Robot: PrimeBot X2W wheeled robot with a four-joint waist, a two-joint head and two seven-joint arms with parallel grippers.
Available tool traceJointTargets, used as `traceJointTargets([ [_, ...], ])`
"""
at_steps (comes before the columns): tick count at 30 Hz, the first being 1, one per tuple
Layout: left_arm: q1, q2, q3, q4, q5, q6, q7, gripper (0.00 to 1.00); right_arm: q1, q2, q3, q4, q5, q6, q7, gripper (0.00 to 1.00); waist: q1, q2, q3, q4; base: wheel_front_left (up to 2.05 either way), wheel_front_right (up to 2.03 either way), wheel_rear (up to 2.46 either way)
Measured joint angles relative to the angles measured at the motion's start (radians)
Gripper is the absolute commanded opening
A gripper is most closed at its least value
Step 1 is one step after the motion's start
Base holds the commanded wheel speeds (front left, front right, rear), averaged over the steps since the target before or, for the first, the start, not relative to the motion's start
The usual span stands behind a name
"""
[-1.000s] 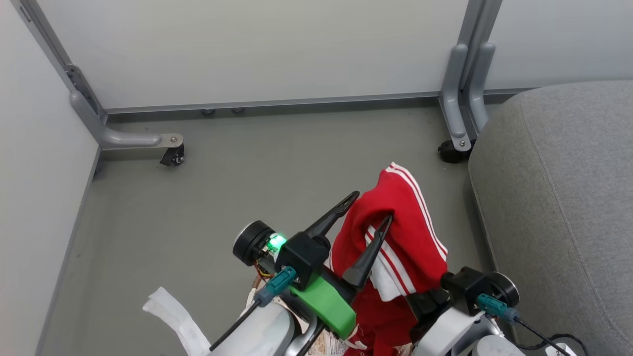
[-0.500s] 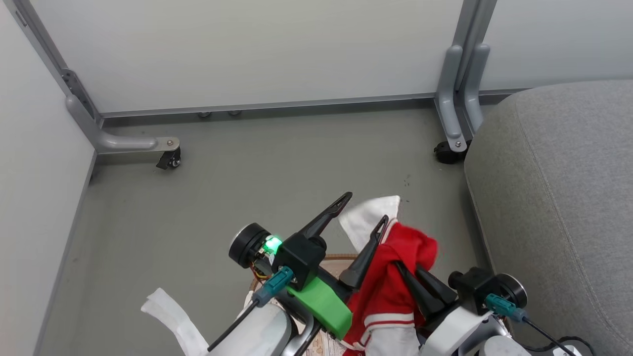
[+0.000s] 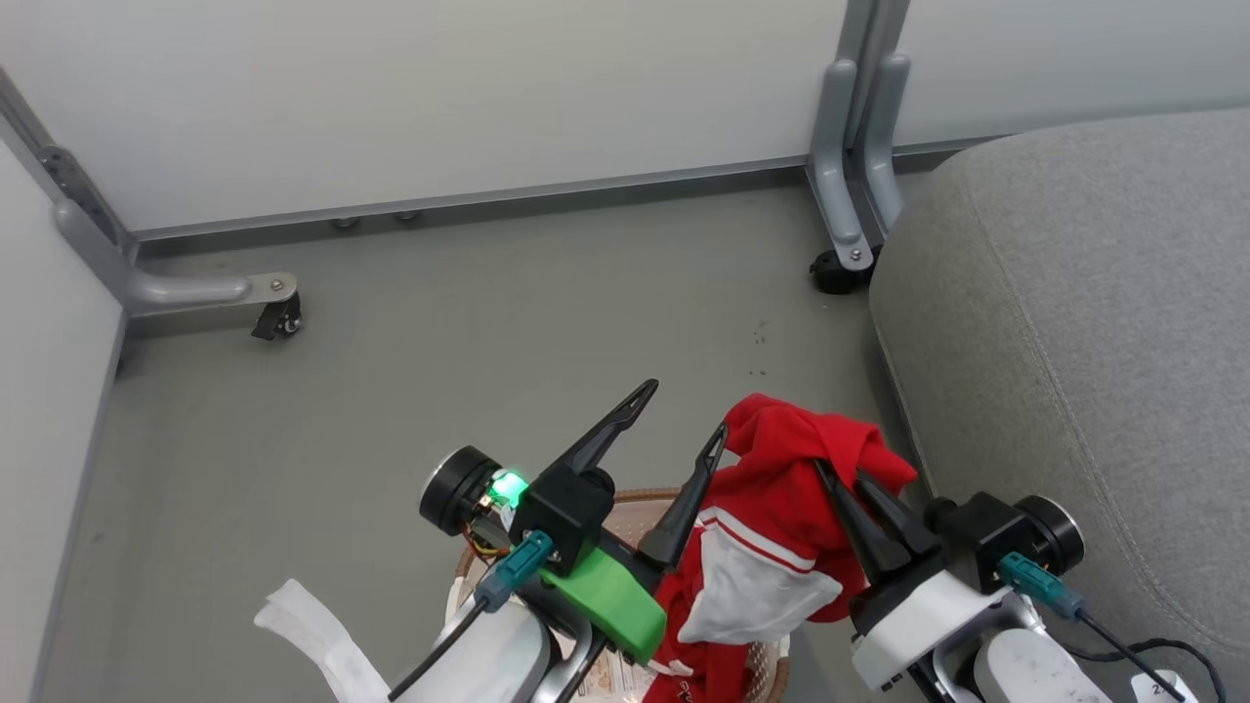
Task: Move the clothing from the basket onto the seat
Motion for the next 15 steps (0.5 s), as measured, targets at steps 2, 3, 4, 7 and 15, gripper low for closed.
traceJointTargets([
  [2, 0.001, 0.008, 0.005, 0.001, 0.001, 0.005, -0.005, 1.00, -0.001, 0.002, -0.013, -0.025, -0.012, 0.000, 0.000, 0.00, 0.0000, 0.0000, 0.009, -0.020, 0.00, 0.00, 0.00],
  [3, 0.002, 0.010, 0.007, 0.001, 0.001, 0.007, -0.007, 1.00, -0.002, 0.002, -0.019, -0.035, -0.017, 0.000, 0.000, 0.00, 0.0000, 0.0000, 0.013, -0.029, 0.00, 0.00, 0.00],
  [4, 0.003, 0.012, 0.011, 0.002, 0.001, 0.011, -0.009, 1.00, -0.003, 0.002, -0.030, -0.048, -0.021, 0.000, 0.000, 0.00, 0.0000, 0.0000, 0.018, -0.041, 0.00, 0.00, 0.00],
  [7, 0.004, 0.023, 0.013, 0.006, 0.001, 0.012, -0.012, 1.00, -0.005, 0.006, -0.059, -0.089, -0.041, 0.000, 0.000, 0.00, 0.0000, 0.0000, 0.034, -0.078, 0.00, 0.00, 0.00],
  [15, -0.006, 0.064, 0.005, 0.001, 0.032, 0.002, -0.021, 1.00, -0.004, 0.038, -0.125, -0.198, -0.092, 0.000, 0.000, 0.00, 0.0000, 0.0000, 0.084, -0.198, 0.00, 0.00, 0.00],
])
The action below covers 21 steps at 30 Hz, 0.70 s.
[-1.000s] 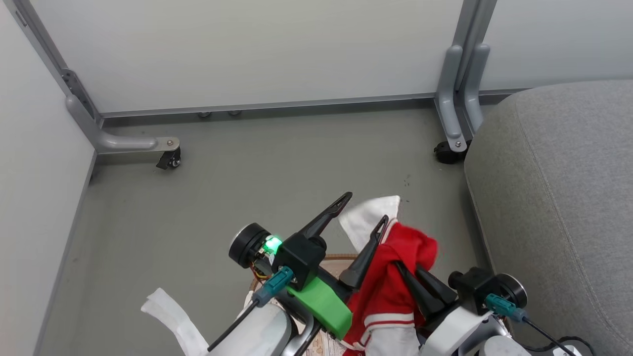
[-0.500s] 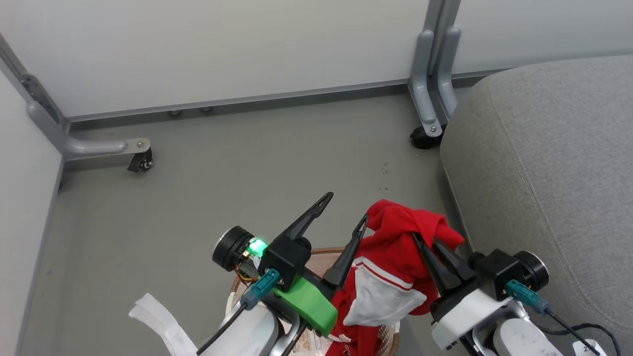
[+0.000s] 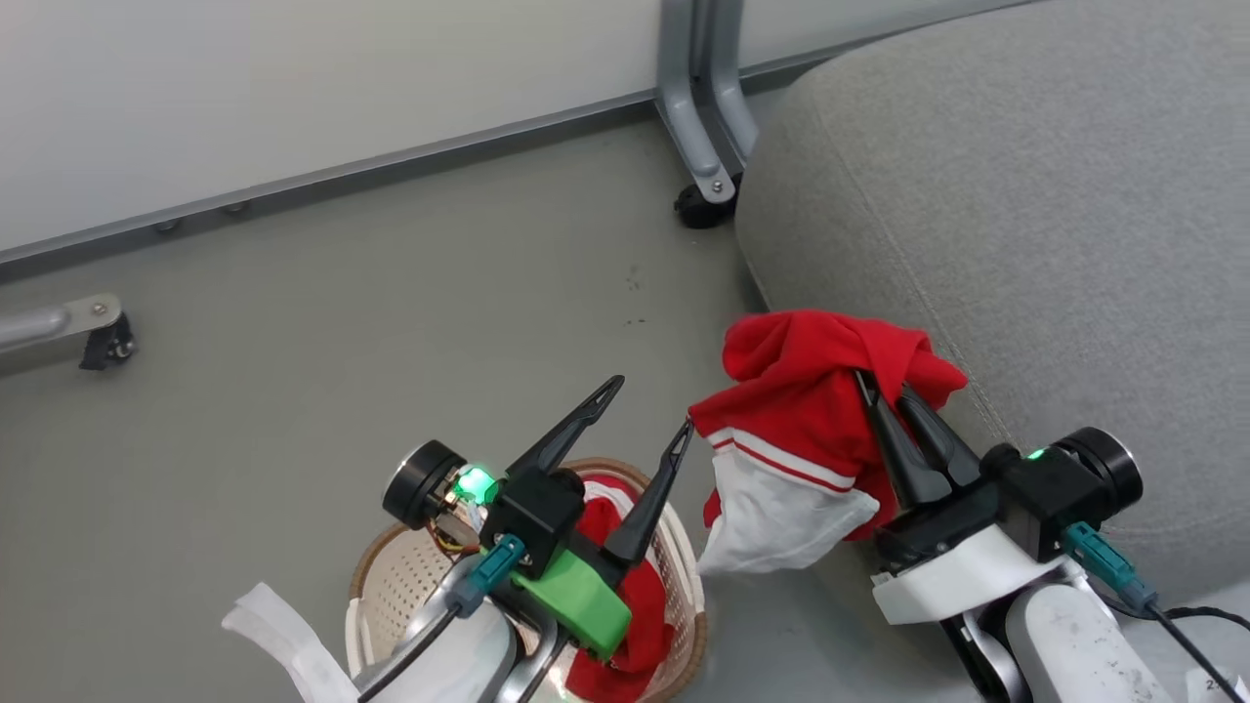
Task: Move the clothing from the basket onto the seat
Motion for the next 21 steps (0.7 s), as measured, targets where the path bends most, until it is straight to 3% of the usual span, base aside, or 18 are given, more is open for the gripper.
traceJointTargets([
  [14, -0.061, 0.049, -0.025, -0.038, 0.024, -0.028, 0.041, 1.00, 0.063, 0.063, -0.085, -0.122, -0.041, 0.000, 0.000, 0.00, 0.0000, 0.0000, 0.114, -0.222, 0.00, 0.00, 0.00],
  [21, -0.113, 0.060, -0.054, -0.081, 0.044, -0.054, 0.080, 1.00, 0.049, 0.077, -0.159, -0.183, -0.075, 0.000, 0.000, 0.00, 0.0000, 0.0000, 0.203, -0.275, 0.00, 0.00, 0.00],
])
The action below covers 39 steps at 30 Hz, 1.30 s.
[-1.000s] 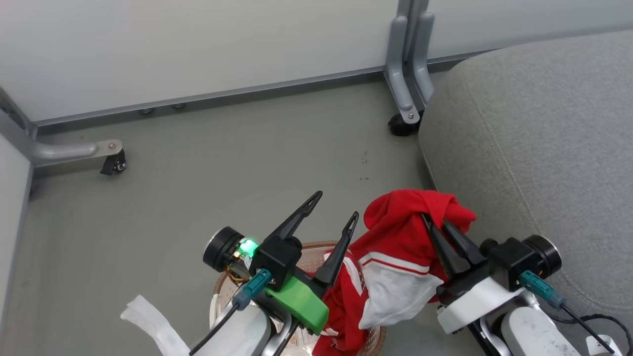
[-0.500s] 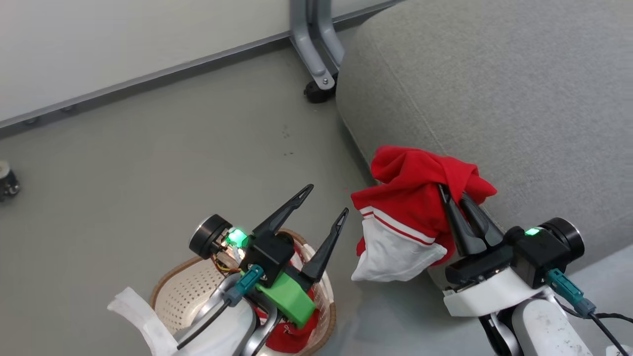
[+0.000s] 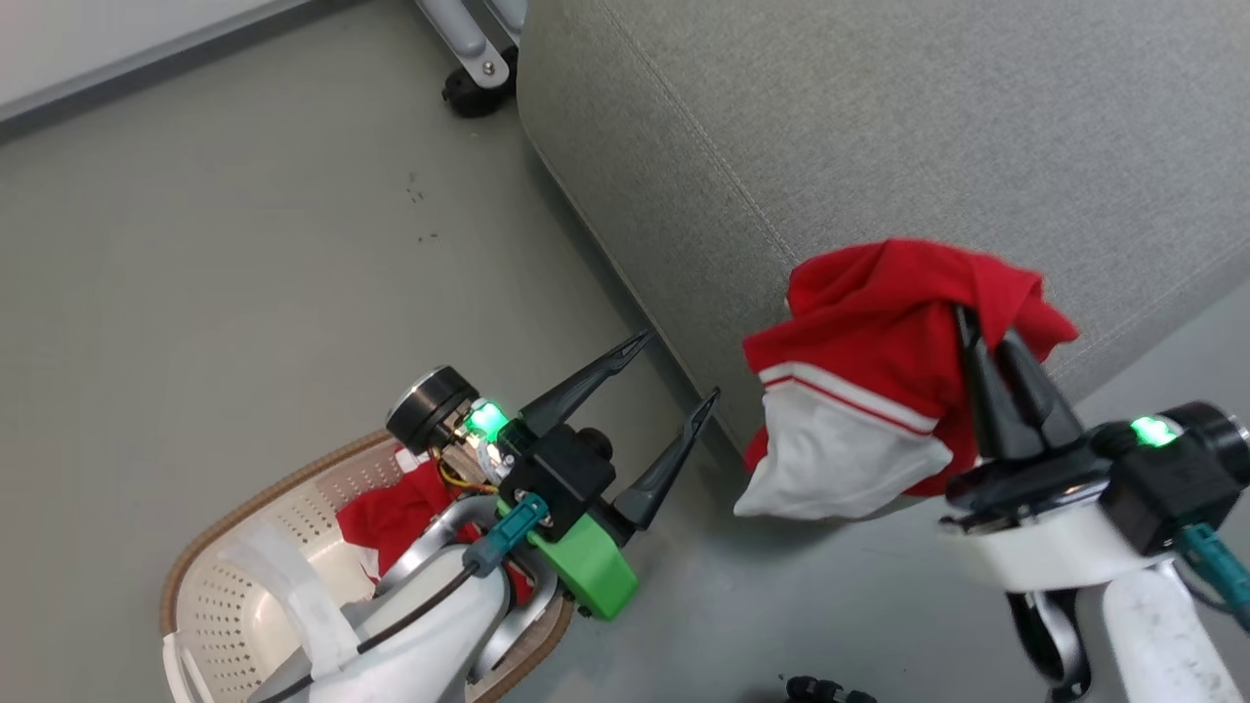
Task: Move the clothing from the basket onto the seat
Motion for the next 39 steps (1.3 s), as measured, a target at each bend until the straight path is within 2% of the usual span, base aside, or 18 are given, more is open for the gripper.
traceJointTargets([
  [5, -0.079, 0.013, -0.030, -0.049, 0.035, -0.029, 0.033, 1.00, -0.140, -0.020, -0.108, -0.081, -0.022, 0.000, 0.000, 0.00, 0.0000, 0.0000, 0.080, -0.003, 0.00, 0.00, 0.00],
  [8, -0.122, 0.029, -0.047, -0.086, 0.050, -0.042, 0.056, 1.00, -0.260, -0.069, -0.206, -0.110, -0.025, 0.000, 0.000, 0.00, 0.0001, 0.0000, 0.136, 0.007, 0.00, 0.00, 0.00],
  [11, -0.162, 0.051, -0.065, -0.134, 0.063, -0.052, 0.083, 1.00, -0.385, -0.146, -0.319, -0.098, -0.008, 0.000, 0.000, 0.00, 0.0001, 0.0000, 0.203, 0.029, 0.00, 0.00, 0.00],
  [17, -0.223, 0.081, -0.087, -0.209, 0.079, -0.061, 0.119, 1.00, -0.560, -0.313, -0.466, 0.045, 0.015, 0.000, -0.001, 0.00, 0.0002, 0.0000, 0.333, 0.091, 0.00, 0.00, 0.00],
  [21, -0.254, 0.088, -0.093, -0.223, 0.091, -0.064, 0.131, 1.00, -0.606, -0.372, -0.524, 0.196, 0.022, 0.000, -0.002, 0.00, 0.0002, 0.0000, 0.411, 0.140, 0.00, 0.00, 0.00],
  [24, -0.257, 0.098, -0.097, -0.225, 0.092, -0.064, 0.136, 1.00, -0.610, -0.364, -0.536, 0.325, 0.009, 0.000, -0.001, 0.00, 0.0002, 0.0000, 0.460, 0.176, 0.00, 0.00, 0.00],
  [26, -0.257, 0.106, -0.097, -0.226, 0.092, -0.064, 0.137, 1.00, -0.619, -0.326, -0.572, 0.379, -0.003, 0.000, -0.001, 0.00, 0.0001, 0.0000, 0.488, 0.196, 0.00, 0.00, 0.00],
  [31, -0.254, 0.129, -0.104, -0.228, 0.084, -0.059, 0.156, 1.00, -0.629, -0.228, -0.639, 0.492, -0.053, 0.000, -0.002, 0.00, 0.0001, 0.0000, 0.543, 0.233, 0.00, 0.00, 0.00],
  [35, -0.247, 0.140, -0.114, -0.227, 0.069, -0.061, 0.170, 1.00, -0.632, -0.210, -0.645, 0.555, -0.043, 0.000, -0.001, 0.00, 0.0001, 0.0000, 0.556, 0.245, 0.00, 0.00, 0.00],
  [36, -0.247, 0.140, -0.115, -0.227, 0.064, -0.061, 0.170, 1.00, -0.633, -0.213, -0.649, 0.554, -0.042, 0.000, -0.001, 0.31, 0.0001, 0.0000, 0.555, 0.243, 0.00, 0.00, 0.00],
  [37, -0.248, 0.140, -0.115, -0.226, 0.063, -0.061, 0.169, 1.00, -0.632, -0.213, -0.658, 0.551, -0.043, 0.000, -0.001, 1.00, 0.0001, 0.0000, 0.552, 0.242, 0.00, 0.00, 0.00],
  [39, -0.248, 0.135, -0.113, -0.219, 0.049, -0.060, 0.164, 1.00, -0.622, -0.208, -0.671, 0.532, -0.049, 0.000, -0.001, 1.00, 0.0000, 0.0000, 0.543, 0.241, 0.00, 0.00, 0.00],
])
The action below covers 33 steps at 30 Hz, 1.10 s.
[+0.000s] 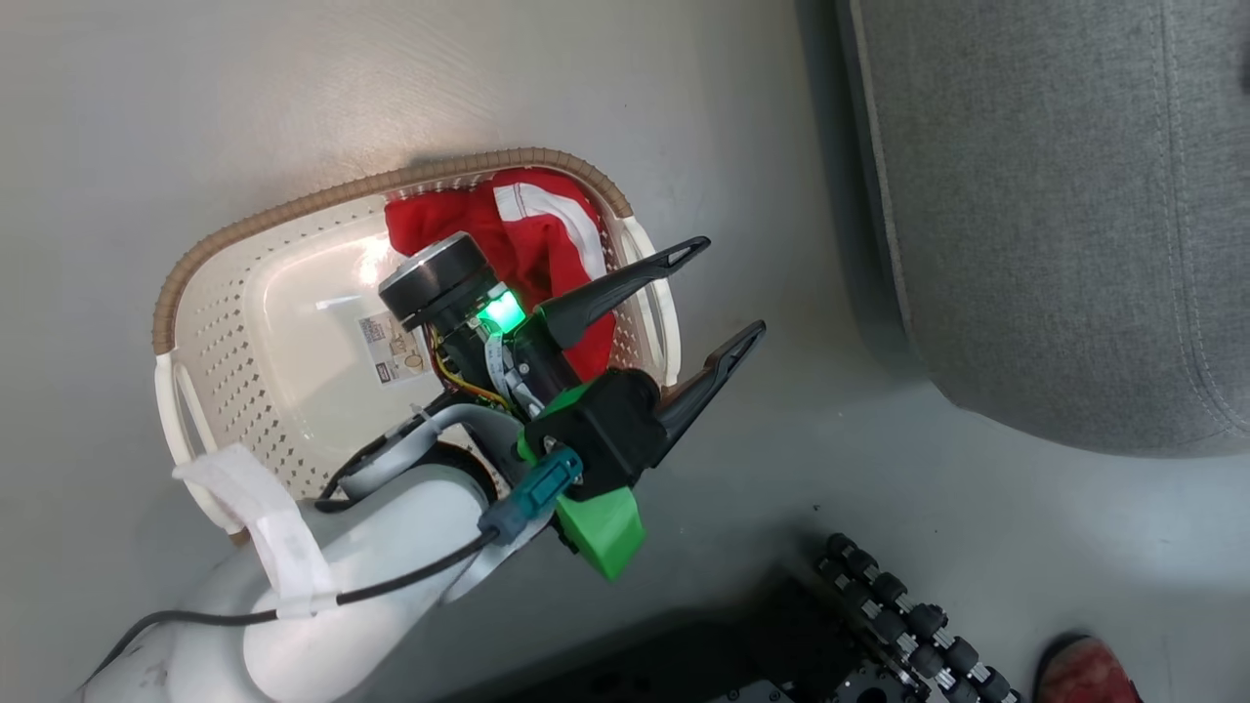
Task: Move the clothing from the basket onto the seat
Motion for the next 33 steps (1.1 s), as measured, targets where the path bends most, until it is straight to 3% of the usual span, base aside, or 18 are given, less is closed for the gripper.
traceJointTargets([
  [8, 0.040, -0.047, 0.037, 0.036, -0.082, 0.032, -0.071, 1.00, 0.147, 0.037, -0.003, -0.137, -0.011, 0.000, 0.000, 1.00, -0.0001, 0.0000, -0.067, 0.013, 0.00, 0.00, 0.00],
  [18, 0.151, -0.135, 0.114, 0.215, -0.172, 0.117, -0.243, 1.00, 0.361, 0.132, 0.076, -0.239, -0.051, 0.000, 0.000, 1.00, -0.0001, 0.0000, -0.213, 0.059, 0.00, 0.00, 0.00],
  [25, 0.278, -0.204, 0.245, 0.304, -0.223, 0.162, -0.272, 1.00, 0.445, 0.151, 0.271, -0.227, -0.036, 0.000, 0.000, 1.00, -0.0001, 0.0000, -0.359, 0.131, 0.00, 0.00, 0.00],
  [33, 0.483, -0.271, 0.470, 0.283, -0.155, 0.166, -0.274, 1.00, 0.531, 0.152, 0.528, -0.186, 0.011, 0.000, 0.000, 1.00, -0.0002, 0.0000, -0.526, 0.224, 0.00, 0.00, 0.00],
])
